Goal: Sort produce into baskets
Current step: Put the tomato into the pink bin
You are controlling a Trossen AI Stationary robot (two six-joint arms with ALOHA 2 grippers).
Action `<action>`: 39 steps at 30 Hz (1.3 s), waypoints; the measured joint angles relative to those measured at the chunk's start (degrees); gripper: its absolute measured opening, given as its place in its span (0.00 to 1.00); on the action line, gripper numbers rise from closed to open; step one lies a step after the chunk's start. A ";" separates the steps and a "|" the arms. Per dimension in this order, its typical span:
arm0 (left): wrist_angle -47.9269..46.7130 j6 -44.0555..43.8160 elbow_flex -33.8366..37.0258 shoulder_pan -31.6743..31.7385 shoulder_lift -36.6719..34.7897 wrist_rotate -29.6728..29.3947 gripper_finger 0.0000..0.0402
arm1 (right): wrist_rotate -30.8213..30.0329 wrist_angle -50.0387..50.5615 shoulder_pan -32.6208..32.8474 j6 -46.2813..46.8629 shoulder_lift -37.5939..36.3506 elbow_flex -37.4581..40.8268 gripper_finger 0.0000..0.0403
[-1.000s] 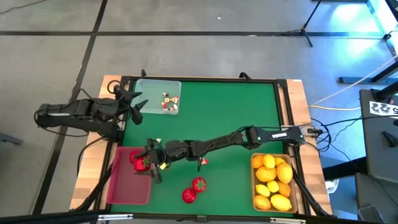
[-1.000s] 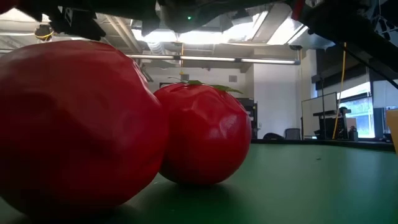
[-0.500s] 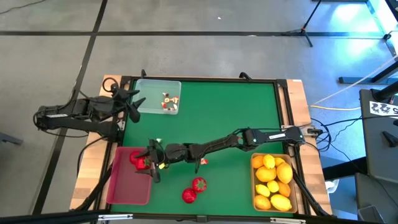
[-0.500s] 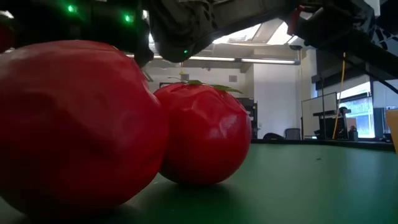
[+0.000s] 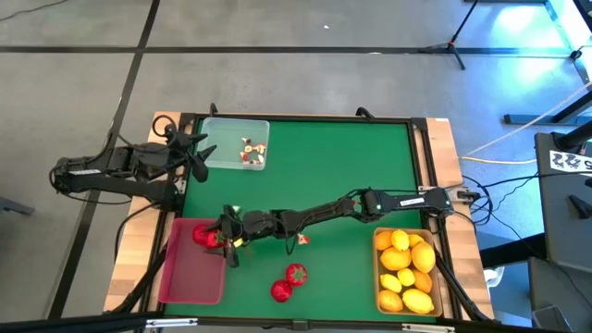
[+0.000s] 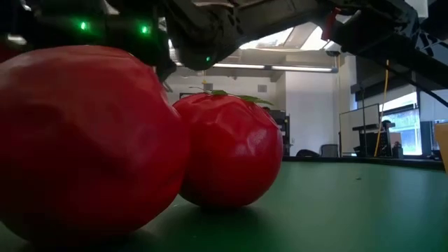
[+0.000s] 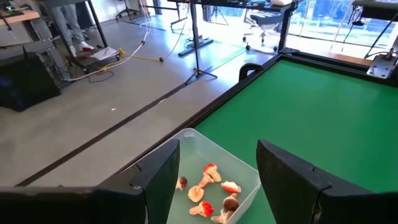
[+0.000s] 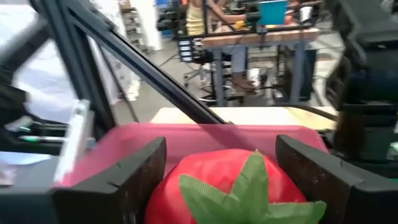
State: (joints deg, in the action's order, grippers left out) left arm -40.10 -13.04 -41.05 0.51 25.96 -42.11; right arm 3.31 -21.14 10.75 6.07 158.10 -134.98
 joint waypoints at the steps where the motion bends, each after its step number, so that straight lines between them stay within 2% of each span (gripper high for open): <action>1: -0.02 0.00 0.01 0.00 0.00 0.00 0.52 | 1.01 0.52 -0.17 0.88 -0.43 0.00 0.72; 7: -0.02 0.00 0.01 0.00 0.00 -0.02 0.52 | 10.94 0.31 -1.70 4.19 -2.07 -0.02 0.74; 10: -0.02 0.00 0.01 0.00 0.00 -0.04 0.52 | 11.04 0.31 -1.58 3.46 -2.50 -0.02 0.80; 14: -0.04 -0.02 0.03 0.00 0.00 -0.04 0.52 | 8.03 0.19 -1.38 2.46 -2.86 -0.02 0.88; 19: -0.03 -0.02 0.04 0.00 0.00 -0.07 0.52 | 7.95 0.30 -1.52 2.49 -2.86 -0.02 0.91; 20: -0.03 -0.02 0.05 0.00 0.00 -0.07 0.52 | 8.55 0.26 -1.52 2.71 -2.86 -0.02 0.91; 22: -0.04 -0.02 0.05 0.00 0.00 -0.07 0.52 | 13.73 0.96 -1.45 2.92 -3.01 -0.02 0.91; 24: -0.23 -0.02 0.05 0.00 0.00 -0.07 0.52 | 19.78 8.65 -1.28 2.83 -4.46 0.00 0.91; 26: -0.75 -0.18 0.05 -0.02 0.00 -0.07 0.52 | 20.86 22.71 -0.75 -0.21 -7.50 0.01 0.91; 27: -1.39 -0.47 0.05 -0.02 0.00 -0.08 0.52 | 19.82 30.25 -0.35 -3.02 -9.17 -0.01 0.91; 30: -3.56 -1.84 0.05 -0.02 0.00 -0.07 0.52 | 10.23 50.92 1.48 -9.75 -12.48 -0.21 0.91; 34: -6.01 -4.08 0.05 -0.02 0.00 -0.05 0.52 | 2.80 76.46 4.65 -9.67 -14.42 0.11 0.91; 37: -6.25 -4.44 0.05 -0.02 0.00 -0.05 0.52 | -0.58 90.31 7.73 -6.59 -16.04 -0.04 0.91; 39: -6.16 -4.00 0.05 -0.02 0.00 -0.07 0.52 | -2.32 94.13 9.79 -6.13 -16.39 -0.05 0.91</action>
State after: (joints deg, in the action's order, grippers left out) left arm -46.25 -17.04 -40.99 0.49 25.96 -42.17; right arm 0.99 72.99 20.54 -0.06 141.71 -135.03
